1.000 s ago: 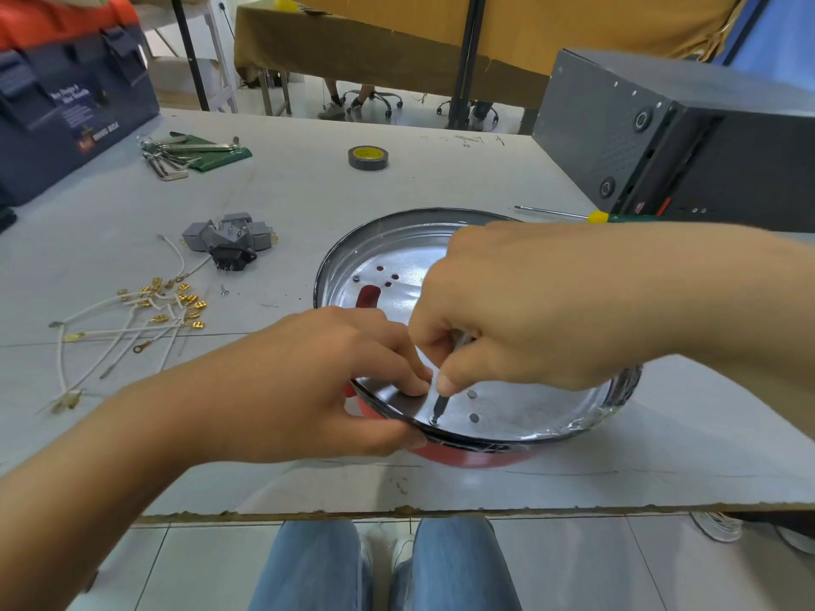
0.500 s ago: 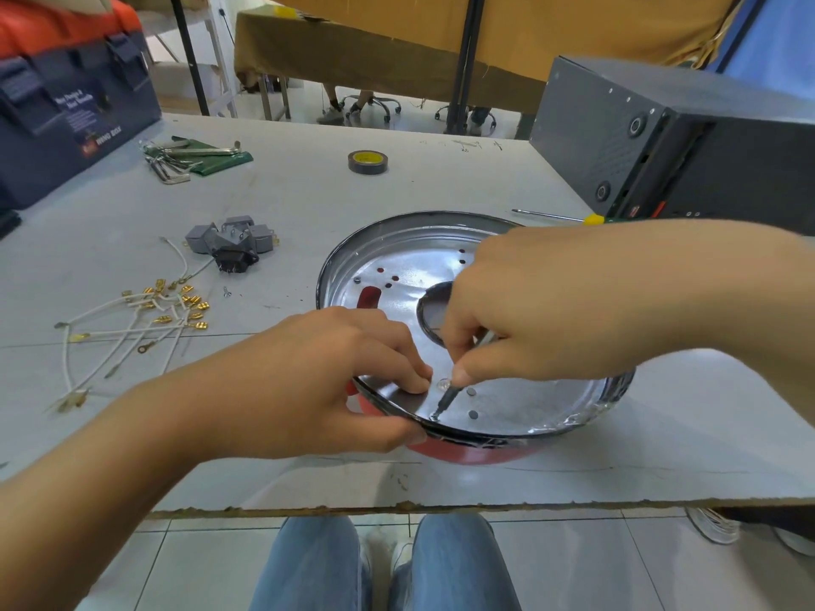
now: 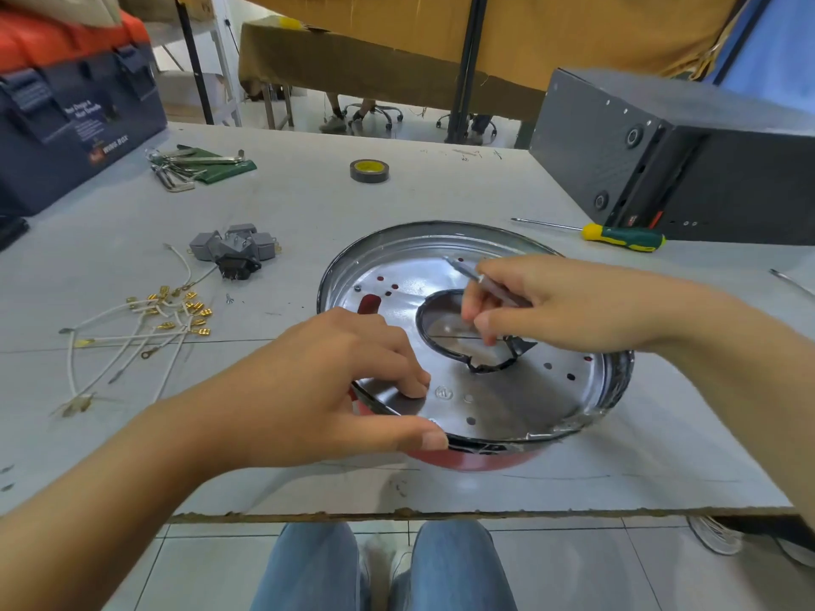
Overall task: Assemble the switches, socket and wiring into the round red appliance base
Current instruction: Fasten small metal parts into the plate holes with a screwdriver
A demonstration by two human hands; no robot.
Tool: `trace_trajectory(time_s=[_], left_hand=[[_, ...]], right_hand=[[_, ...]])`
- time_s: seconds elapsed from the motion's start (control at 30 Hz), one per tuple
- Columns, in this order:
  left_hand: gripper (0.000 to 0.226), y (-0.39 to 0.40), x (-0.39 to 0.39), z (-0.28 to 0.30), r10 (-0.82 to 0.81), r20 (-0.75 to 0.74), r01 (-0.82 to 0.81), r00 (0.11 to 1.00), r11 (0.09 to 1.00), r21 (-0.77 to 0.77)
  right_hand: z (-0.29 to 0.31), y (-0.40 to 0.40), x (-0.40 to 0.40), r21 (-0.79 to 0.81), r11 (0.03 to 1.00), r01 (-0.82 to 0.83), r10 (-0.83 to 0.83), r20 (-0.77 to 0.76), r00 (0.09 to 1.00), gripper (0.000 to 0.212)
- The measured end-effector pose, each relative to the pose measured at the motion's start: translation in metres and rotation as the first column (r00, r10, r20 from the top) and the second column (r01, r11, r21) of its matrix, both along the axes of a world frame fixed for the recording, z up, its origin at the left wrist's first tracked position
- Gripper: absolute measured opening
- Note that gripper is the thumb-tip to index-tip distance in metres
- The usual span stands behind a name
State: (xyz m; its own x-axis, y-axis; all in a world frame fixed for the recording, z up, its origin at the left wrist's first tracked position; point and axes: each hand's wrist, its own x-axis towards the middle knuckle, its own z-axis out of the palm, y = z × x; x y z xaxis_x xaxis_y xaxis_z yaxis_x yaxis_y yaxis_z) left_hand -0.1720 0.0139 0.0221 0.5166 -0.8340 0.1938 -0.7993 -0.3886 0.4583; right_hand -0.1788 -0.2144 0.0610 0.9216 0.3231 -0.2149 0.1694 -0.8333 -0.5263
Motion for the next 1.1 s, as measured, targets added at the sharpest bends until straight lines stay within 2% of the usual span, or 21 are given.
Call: trace_trajectory(time_s=[0.1,0.27,0.37,0.77,0.93,1.1], left_hand=[[0.046,0.000,-0.001,0.001,-0.015,0.017,0.016,1.000,1.000,-0.003],[0.044,0.000,-0.001,0.003,-0.029,0.034,0.030,0.999,0.999,-0.023],[0.045,0.000,-0.002,0.003,-0.027,0.031,0.028,0.999,0.999,-0.026],[0.045,0.000,0.000,0.001,-0.033,0.050,0.035,0.998,0.999,-0.027],[0.045,0.001,0.002,-0.003,-0.017,0.056,0.019,0.998,1.000,-0.025],[0.042,0.005,0.006,-0.006,-0.012,0.066,0.016,0.998,0.999,-0.051]], right_hand=[[-0.011,0.004,0.010,0.004,0.999,0.050,-0.050,0.010,0.999,0.014],[-0.009,0.005,0.018,-0.019,0.999,0.027,-0.030,-0.160,0.987,0.021],[-0.010,0.002,0.019,0.007,0.999,0.039,-0.036,-0.202,0.979,0.020],[-0.016,0.004,0.025,-0.017,0.999,0.030,-0.033,-0.223,0.974,0.005],[-0.013,0.007,0.023,-0.053,0.998,0.023,-0.036,-0.256,0.966,0.014],[-0.014,0.012,0.024,-0.078,0.992,0.095,-0.111,-0.234,0.966,0.018]])
